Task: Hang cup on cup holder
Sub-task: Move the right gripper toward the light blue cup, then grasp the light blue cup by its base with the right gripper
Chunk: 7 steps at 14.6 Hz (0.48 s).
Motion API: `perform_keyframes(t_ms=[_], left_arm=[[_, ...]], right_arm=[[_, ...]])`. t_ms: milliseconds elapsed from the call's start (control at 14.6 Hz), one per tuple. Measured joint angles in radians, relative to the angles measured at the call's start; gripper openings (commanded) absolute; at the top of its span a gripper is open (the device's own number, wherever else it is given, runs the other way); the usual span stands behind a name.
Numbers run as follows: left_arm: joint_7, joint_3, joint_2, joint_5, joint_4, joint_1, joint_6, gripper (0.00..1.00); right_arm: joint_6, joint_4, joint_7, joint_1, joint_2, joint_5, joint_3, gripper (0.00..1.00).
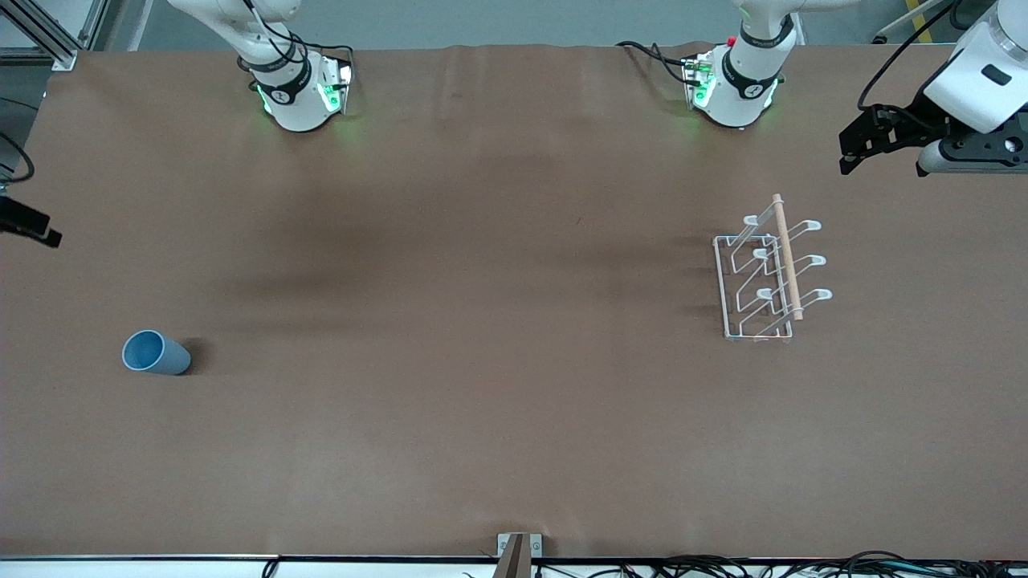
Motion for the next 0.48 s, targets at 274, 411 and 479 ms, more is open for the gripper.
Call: perform_keyframes(t_ms=[274,411,479], left_arm=[[0.000,-0.001,0.003,0.000,0.001,0.000,0.000,1.00],[0.000,-0.001,0.005,-0.001,0.004,0.000,0.002,1.00],[0.000,-0.001,0.007,-0.001,0.008,0.000,0.004,1.00]], right_arm=[[0.188,-0.095,-0.022,-0.057,0.138,0.057,0.000,0.99],[0.290,-0.096,-0.057,-0.074,0.230,0.076,-0.001,0.98],[0.331,-0.095,-0.065,-0.081,0.271,0.079,0.000,0.98]])
